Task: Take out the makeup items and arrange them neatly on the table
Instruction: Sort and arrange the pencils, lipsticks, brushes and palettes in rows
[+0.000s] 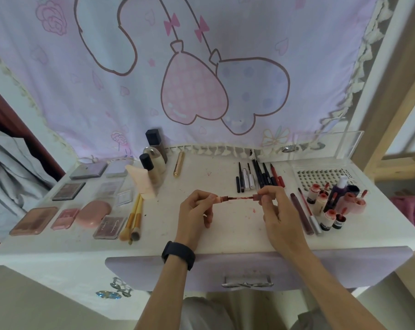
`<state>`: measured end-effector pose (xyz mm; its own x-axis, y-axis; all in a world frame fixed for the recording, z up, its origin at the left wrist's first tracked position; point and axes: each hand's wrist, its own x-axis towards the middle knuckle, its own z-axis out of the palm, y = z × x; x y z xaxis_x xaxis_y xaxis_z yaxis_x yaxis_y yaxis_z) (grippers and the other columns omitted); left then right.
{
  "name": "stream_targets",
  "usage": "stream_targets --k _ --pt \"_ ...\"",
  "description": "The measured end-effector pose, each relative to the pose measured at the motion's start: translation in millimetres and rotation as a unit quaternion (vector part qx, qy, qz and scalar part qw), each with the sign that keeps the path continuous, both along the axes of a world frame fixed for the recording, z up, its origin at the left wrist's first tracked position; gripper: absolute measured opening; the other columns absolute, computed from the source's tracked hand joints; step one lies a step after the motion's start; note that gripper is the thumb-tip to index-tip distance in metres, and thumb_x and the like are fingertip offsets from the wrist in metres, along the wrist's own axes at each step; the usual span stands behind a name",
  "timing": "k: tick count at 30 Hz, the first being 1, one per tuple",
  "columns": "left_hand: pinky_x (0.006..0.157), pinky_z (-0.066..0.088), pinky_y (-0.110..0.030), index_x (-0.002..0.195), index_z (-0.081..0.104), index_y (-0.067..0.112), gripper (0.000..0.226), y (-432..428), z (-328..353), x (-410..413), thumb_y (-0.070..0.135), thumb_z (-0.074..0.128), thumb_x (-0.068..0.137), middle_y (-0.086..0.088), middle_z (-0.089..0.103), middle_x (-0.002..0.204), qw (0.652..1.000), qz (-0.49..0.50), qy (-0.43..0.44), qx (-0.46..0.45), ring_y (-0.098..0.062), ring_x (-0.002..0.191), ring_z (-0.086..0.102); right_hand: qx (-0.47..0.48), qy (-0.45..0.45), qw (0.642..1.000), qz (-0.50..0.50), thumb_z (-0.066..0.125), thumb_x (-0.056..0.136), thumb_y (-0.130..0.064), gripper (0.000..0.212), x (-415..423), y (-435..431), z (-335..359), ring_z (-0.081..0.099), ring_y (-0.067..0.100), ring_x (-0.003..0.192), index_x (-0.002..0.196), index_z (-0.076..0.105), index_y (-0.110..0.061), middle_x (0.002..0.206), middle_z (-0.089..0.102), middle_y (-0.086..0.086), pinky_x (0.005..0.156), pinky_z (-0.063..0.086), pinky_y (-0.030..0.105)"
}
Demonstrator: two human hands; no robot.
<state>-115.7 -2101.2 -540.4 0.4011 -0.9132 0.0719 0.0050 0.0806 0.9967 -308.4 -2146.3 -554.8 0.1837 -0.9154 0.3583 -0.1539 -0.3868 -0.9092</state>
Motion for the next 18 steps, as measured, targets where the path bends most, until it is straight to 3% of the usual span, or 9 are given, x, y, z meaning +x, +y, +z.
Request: stream_targets --k 5,10,12,15,18 --pt "0.044 0.039 -0.024 0.073 0.070 0.020 0.024 -0.5 0.8 -0.1 0.015 0.062 0.095 -0.001 0.054 0.058 1.000 0.004 0.008 0.003 -0.014 0.050 0.047 -0.008 0.006 1.000 -0.011 0.044 0.106 -0.015 0.028 0.6 0.7 0.6 0.063 0.005 0.088 0.105 0.053 -0.041 0.100 0.067 -0.010 0.070 0.048 0.017" --pt "0.043 0.039 -0.022 0.079 0.067 0.013 0.018 0.2 2.0 -1.2 0.013 0.061 0.096 -0.001 0.054 0.056 1.000 0.013 0.002 0.006 -0.013 0.047 0.046 -0.008 -0.009 1.000 -0.017 0.044 0.106 -0.015 0.025 -0.1 -0.6 -1.7 0.048 0.006 0.052 0.105 0.054 -0.038 0.094 0.067 -0.003 0.053 0.040 0.017" --pt "0.043 0.038 -0.023 0.080 0.067 0.010 0.017 -0.1 2.4 -1.7 0.013 0.061 0.096 -0.003 0.053 0.056 1.000 0.014 -0.001 0.010 -0.014 0.046 0.045 -0.011 -0.009 1.000 -0.017 0.044 0.106 -0.014 0.026 -0.4 -0.7 -1.9 0.046 0.005 0.050 0.105 0.055 -0.038 0.095 0.068 -0.002 0.052 0.040 0.016" --pt "0.043 0.036 -0.023 0.081 0.066 0.007 0.017 0.1 2.5 -2.4 0.013 0.061 0.096 -0.004 0.050 0.054 1.000 0.010 -0.006 0.011 -0.015 0.045 0.043 -0.008 -0.007 1.000 -0.011 0.045 0.106 -0.014 0.027 -0.2 0.0 -1.7 0.058 0.011 0.064 0.104 0.055 -0.039 0.097 0.068 -0.012 0.057 0.047 0.019" --pt "0.043 0.036 -0.022 0.081 0.065 0.007 0.017 0.5 2.6 -2.5 0.013 0.061 0.096 -0.003 0.049 0.053 1.000 0.007 -0.005 0.011 -0.015 0.045 0.043 -0.007 0.012 1.000 -0.005 0.047 0.105 -0.015 0.024 0.2 0.6 -1.3 0.064 0.006 0.089 0.104 0.055 -0.038 0.099 0.066 -0.022 0.075 0.052 0.019"
